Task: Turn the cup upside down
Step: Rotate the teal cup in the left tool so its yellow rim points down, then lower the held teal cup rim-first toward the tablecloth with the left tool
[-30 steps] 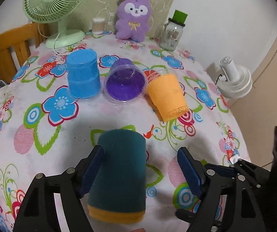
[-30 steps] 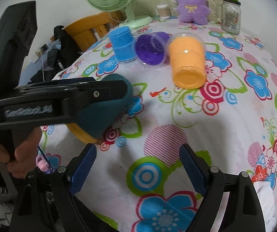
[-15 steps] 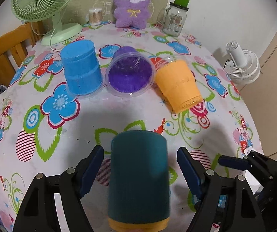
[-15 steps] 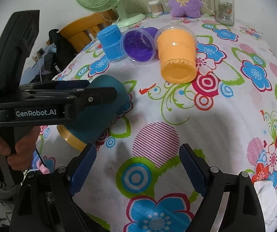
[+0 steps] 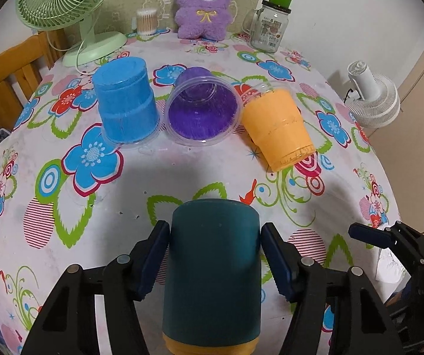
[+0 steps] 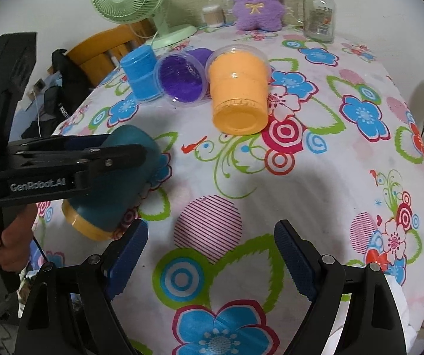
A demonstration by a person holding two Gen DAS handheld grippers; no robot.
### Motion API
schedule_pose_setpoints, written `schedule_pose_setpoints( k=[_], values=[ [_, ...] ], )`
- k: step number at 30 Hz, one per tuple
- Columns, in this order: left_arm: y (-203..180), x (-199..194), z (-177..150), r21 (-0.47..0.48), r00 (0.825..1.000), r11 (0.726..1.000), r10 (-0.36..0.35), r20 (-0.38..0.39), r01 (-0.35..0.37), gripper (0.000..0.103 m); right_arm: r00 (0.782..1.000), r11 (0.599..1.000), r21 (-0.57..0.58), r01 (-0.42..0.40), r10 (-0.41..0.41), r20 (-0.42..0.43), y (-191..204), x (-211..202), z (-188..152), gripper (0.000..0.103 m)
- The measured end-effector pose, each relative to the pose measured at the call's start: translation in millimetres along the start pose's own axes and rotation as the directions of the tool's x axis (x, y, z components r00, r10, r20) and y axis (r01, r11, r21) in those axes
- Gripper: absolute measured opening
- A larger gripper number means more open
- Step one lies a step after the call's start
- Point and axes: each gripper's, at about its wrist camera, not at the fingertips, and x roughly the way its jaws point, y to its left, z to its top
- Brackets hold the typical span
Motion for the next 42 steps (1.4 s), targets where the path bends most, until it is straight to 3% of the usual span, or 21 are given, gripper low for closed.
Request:
schedule_pose_setpoints(
  k=[9, 23, 26, 29, 36, 40, 42],
  values=[
    [-4, -37, -4, 0.022, 0.995, 1.000, 0.003, 0.096, -0.005, 0.065, 1.000, 1.000, 0.002, 0.001, -0.001, 0.014, 1, -5, 0, 0.089],
    [-22, -97, -20, 0.069, 0.971, 0.997, 0.010, 0.238, -0.027, 0.063, 0.999, 1.000, -0.024, -0.001, 0.001, 0.038, 14, -19, -3, 0.089],
    [-23, -104, -22, 0.070, 0.968, 0.997, 0.017, 0.252, -0.035, 0.062, 0.999, 1.000, -0.023, 0.000, 0.001, 0.042, 15, -21, -4, 0.089],
    [-24, -107, -28, 0.073, 0.964, 0.996, 0.024, 0.265, -0.045, 0.052, 0.999, 1.000, -0.023, -0.004, 0.005, 0.042, 16, -22, -6, 0.089],
    [-30, -100, -42, 0.090, 0.970, 0.995, 0.023, 0.242, -0.046, 0.052, 0.999, 0.999, -0.034, -0.012, 0.013, 0.036, 21, -21, -7, 0.089],
    [-27, -99, -44, 0.080, 0.971, 0.996, 0.016, 0.238, -0.036, 0.056, 0.999, 0.999, -0.039, -0.015, 0.017, 0.035, 22, -20, -8, 0.089],
    [-23, -97, -40, 0.068, 0.974, 0.997, 0.013, 0.228, -0.029, 0.072, 0.999, 0.999, -0.033, -0.016, 0.017, 0.035, 20, -20, -9, 0.089]
  ],
)
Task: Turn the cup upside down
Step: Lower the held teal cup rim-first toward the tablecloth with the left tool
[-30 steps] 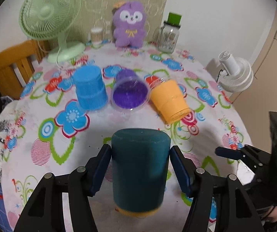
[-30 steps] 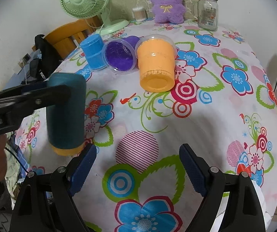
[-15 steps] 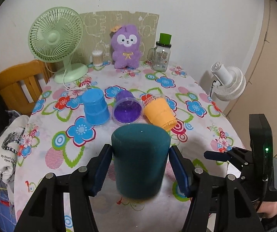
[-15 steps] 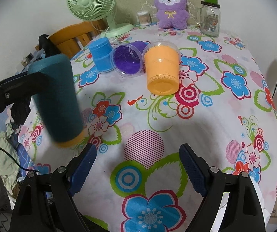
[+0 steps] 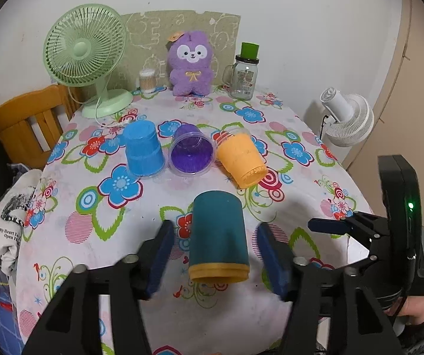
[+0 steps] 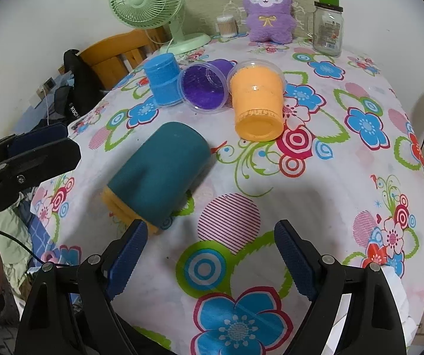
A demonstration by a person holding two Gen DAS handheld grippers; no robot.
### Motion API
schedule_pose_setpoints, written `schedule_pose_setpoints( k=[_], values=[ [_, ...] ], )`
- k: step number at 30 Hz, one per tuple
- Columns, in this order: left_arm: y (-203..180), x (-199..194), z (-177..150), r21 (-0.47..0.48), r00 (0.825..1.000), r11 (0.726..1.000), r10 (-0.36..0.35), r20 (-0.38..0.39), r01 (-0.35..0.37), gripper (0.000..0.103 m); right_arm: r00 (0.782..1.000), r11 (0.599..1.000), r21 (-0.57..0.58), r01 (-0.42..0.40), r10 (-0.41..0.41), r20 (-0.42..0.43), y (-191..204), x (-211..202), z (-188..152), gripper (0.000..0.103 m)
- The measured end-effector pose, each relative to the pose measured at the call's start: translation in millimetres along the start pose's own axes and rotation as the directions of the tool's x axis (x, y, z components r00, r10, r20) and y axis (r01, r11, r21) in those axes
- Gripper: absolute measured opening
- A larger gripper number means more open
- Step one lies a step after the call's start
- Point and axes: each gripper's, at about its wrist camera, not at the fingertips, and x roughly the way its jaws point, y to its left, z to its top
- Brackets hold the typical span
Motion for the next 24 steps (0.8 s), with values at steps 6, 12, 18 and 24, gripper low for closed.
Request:
schedule_pose_setpoints(
  k=[6, 12, 18, 24],
  values=[
    [6, 43, 24, 0.005, 0.993, 1.000, -0.025, -0.116, 0.025, 0.087, 1.000, 0.999, 0.039, -0.009, 0.009, 0.004, -15, -1, -5, 0.089],
    [9, 102, 34, 0.015, 0.958, 0.999, -0.024, -0.285, 0.029, 0.086, 1.000, 0.997, 0.072, 0.005, -0.005, -0.010, -34, 2, -10, 0.089],
    [-5, 126, 34, 0.046, 0.932, 0.996, -0.052, -0.359, 0.073, 0.085, 1.000, 0.995, 0.099, 0.001, 0.002, -0.023, -47, 12, -8, 0.089],
    [-4, 140, 31, 0.054, 0.919, 0.997, -0.034, -0.392, 0.060, 0.068, 1.000, 0.995, 0.103, -0.010, 0.013, -0.025, -52, 18, -5, 0.089]
  ],
)
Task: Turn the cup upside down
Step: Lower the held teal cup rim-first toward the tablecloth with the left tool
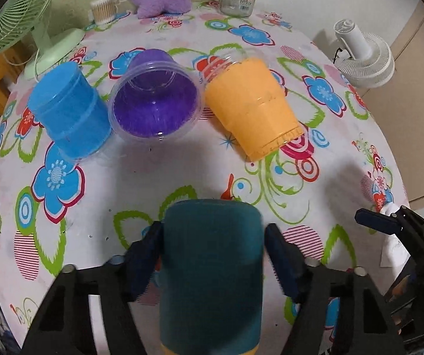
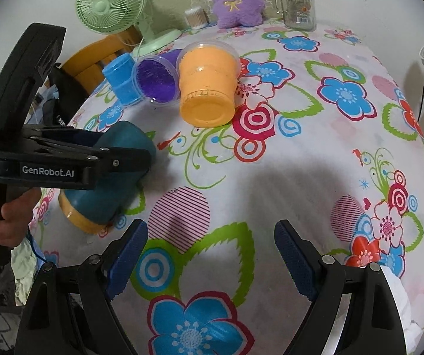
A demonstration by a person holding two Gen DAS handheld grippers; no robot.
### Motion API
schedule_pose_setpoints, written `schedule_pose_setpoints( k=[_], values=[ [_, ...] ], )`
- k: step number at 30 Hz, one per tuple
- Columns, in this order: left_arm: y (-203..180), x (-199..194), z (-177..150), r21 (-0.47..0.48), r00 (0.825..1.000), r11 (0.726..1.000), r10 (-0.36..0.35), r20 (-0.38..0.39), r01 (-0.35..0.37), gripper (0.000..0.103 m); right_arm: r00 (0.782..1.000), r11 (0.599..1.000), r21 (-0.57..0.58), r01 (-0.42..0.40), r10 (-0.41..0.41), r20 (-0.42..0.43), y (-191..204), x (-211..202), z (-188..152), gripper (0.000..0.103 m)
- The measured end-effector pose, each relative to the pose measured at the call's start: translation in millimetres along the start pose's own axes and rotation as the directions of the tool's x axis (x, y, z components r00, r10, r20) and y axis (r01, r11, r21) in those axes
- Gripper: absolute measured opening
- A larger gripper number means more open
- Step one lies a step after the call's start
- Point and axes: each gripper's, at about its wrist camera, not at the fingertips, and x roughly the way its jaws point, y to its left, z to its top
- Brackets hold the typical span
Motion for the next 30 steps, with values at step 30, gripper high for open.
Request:
schedule_pose_setpoints(
  k=[30],
  values=[
    [-9, -99, -43, -0.004, 0.956, 1.000, 0.016, 0.294, -0.016, 0.067, 1.000, 0.998, -0.068, -0.007, 0.009, 0.017, 32, -13, 0, 0.089]
  ],
)
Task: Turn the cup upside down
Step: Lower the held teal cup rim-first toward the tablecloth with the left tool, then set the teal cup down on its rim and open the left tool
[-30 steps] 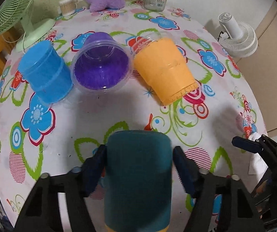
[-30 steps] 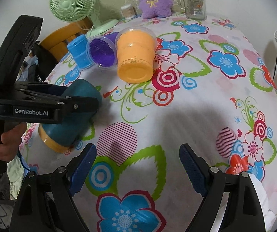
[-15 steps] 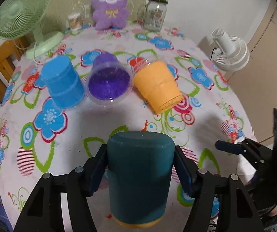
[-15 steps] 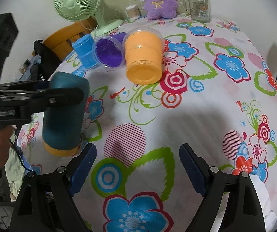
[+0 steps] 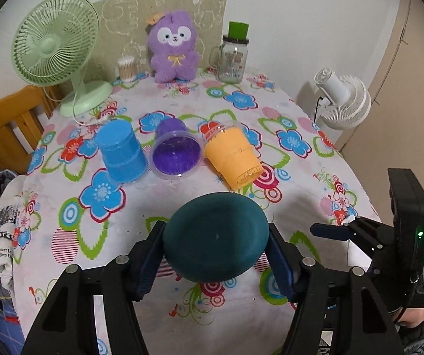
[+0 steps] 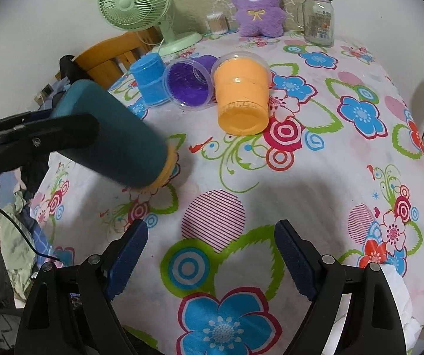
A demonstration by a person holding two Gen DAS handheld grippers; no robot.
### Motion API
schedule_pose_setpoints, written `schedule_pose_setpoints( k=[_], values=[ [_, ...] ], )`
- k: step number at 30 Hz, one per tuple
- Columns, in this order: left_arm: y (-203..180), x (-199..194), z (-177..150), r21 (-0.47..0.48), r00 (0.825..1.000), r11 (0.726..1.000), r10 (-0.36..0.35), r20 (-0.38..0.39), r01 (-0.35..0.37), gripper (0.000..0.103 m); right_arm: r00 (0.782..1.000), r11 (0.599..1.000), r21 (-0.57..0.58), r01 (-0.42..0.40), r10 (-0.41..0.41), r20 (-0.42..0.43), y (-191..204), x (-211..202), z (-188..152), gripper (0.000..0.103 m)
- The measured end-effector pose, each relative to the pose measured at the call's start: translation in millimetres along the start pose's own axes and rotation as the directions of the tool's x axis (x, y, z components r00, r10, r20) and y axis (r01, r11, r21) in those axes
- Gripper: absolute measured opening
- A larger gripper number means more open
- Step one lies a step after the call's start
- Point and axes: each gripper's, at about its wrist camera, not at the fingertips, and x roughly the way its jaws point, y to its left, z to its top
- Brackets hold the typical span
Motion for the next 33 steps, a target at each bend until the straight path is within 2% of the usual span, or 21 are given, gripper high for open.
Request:
schedule_pose_setpoints(
  k=[5, 13, 15, 18, 27, 33],
  values=[
    [-2, -6, -4, 0.008, 1.000, 1.000, 0.004, 0.012, -0.004, 0.067, 1.000, 1.000, -0.002, 0.000, 0.000, -0.002, 1, -1, 0, 0.089],
    [-8, 0, -15, 0.022, 1.000, 1.000, 0.002, -0.017, -0.001, 0.068, 1.000, 1.000, -0.009, -0.003, 0.003, -0.015, 2, 3, -3, 0.089],
    [-10, 1, -16, 0.023, 1.000, 1.000, 0.012, -0.016, -0.011, 0.083, 1.000, 1.000, -0.006, -0.003, 0.003, -0.015, 1, 3, -3, 0.089],
    [-13, -4, -14, 0.032, 0.999, 0.999, 0.031, 0.007, -0.031, 0.094, 1.000, 1.000, -0.005, -0.001, 0.000, -0.014, 1, 2, -2, 0.089],
    [-8, -13, -17, 0.011, 0.999, 1.000, 0.023, 0.032, -0.024, 0.101, 1.000, 1.000, 0.006, 0.021, -0.021, 0.007, 1, -6, -1, 0.089],
    [0, -35, -24, -0.031, 0.993, 0.999, 0.041, 0.109, -0.038, 0.103, 0.997, 0.997, -0.008, 0.078, -0.077, 0.032, 11, -18, 2, 0.089]
  ],
)
